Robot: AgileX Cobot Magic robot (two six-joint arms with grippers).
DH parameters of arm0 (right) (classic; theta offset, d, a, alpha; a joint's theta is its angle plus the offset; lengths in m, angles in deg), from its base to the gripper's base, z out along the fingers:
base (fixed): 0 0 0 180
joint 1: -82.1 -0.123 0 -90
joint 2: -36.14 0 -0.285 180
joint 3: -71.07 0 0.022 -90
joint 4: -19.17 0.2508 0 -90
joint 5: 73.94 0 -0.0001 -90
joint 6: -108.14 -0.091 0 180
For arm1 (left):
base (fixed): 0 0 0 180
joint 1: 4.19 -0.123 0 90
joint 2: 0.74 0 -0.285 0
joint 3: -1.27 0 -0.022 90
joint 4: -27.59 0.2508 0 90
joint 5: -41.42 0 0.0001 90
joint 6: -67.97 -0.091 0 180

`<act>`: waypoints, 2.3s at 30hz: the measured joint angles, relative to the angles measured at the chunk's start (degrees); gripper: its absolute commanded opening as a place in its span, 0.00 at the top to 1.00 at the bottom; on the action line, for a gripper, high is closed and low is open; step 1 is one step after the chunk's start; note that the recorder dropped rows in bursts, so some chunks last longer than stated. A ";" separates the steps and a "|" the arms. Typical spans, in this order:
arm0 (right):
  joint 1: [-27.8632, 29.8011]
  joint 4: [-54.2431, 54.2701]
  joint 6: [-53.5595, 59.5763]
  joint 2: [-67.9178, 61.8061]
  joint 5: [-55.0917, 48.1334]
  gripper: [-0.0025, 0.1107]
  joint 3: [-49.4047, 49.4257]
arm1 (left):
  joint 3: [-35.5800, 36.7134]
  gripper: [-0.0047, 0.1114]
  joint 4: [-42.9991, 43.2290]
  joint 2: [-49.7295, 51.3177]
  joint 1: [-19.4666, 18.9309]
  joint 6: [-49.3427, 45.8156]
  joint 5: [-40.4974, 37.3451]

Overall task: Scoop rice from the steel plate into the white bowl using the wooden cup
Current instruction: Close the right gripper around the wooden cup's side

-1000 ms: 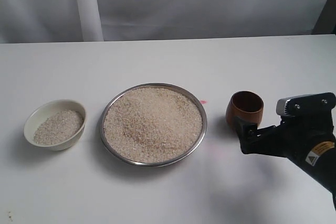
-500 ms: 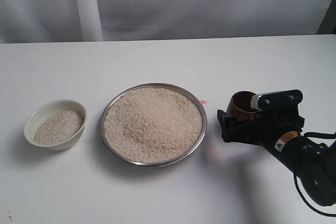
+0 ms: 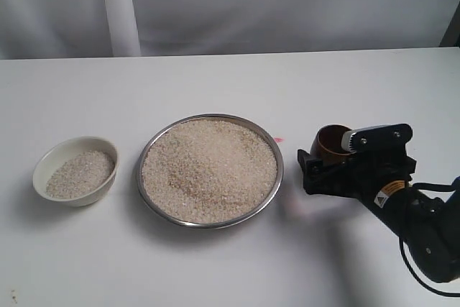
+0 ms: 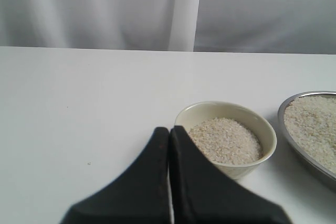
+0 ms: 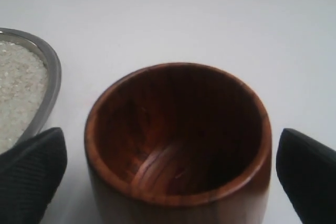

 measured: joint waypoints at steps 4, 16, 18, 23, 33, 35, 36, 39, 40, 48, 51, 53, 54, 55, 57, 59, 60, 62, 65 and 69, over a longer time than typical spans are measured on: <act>0.00 0.00 0.47 0.00 0.00 0.05 -0.49 | 0.00 0.96 0.00 0.00 0.00 0.00 0.00; 0.00 -0.31 0.86 -4.73 -1.93 0.05 -5.81 | 0.00 0.96 0.00 0.00 0.00 0.00 0.00; 0.00 -0.31 0.86 -5.77 -2.17 0.05 -6.69 | 0.00 0.96 0.00 0.00 0.00 0.00 0.00; 0.00 -0.35 0.86 -6.56 -1.18 0.05 -7.35 | 0.00 0.96 0.00 0.00 0.00 0.00 0.00; 0.00 -0.25 0.86 -6.60 0.65 0.10 -7.35 | 0.00 0.96 0.00 0.00 0.00 0.00 0.00; 0.00 -0.25 0.97 -6.60 1.39 0.11 -7.35 | 0.00 0.96 0.00 0.00 0.00 0.00 0.00; 0.00 -0.25 0.97 -6.60 1.78 0.11 -7.35 | 0.00 0.96 0.00 0.00 0.00 0.00 0.00; 0.00 -0.25 1.09 -6.60 2.36 0.11 -7.35 | 0.00 0.96 0.00 0.00 0.00 0.00 0.00; 0.00 -0.25 1.09 -6.60 2.36 0.11 -7.35 | 0.00 0.96 0.00 0.00 0.00 0.00 0.00; 0.00 -0.25 1.09 -6.60 2.60 0.23 -7.35 | 0.00 0.96 0.00 0.00 0.00 0.00 0.00; 0.00 -0.25 1.09 -6.60 2.60 0.36 -7.35 | 0.00 0.96 0.00 0.00 0.00 0.00 0.00; 0.00 -0.25 1.09 -6.60 2.60 0.47 -7.35 | 0.00 0.96 0.00 0.00 0.00 0.00 0.00; 0.00 -0.25 1.09 -6.60 2.60 0.51 -7.35 | 0.00 0.96 0.00 0.00 0.00 0.00 0.00; 0.00 -0.25 1.09 -6.60 2.60 0.57 -7.35 | 0.00 0.96 0.00 0.00 0.00 0.00 0.00; 0.00 -0.25 1.09 -6.60 2.60 0.68 -7.35 | 0.00 0.96 0.00 0.00 0.00 0.00 0.00; 0.00 -0.25 1.09 -6.60 2.60 0.80 -7.35 | 0.00 0.96 0.00 0.00 0.00 0.00 0.00; 0.00 -0.25 1.09 -6.60 2.47 0.84 -7.35 | 0.00 0.96 0.00 0.00 0.00 0.00 0.00; 0.00 -0.33 1.09 -6.60 2.38 0.94 -7.35 | 0.00 0.96 0.00 0.00 0.00 0.00 0.00; 0.00 -0.38 1.09 -6.60 2.38 0.98 -7.35 | 0.00 0.96 0.00 0.00 0.00 0.00 0.00; 0.00 -0.72 2.57 -6.45 2.04 0.98 -7.35 | 0.00 0.96 0.00 0.00 0.00 0.00 0.00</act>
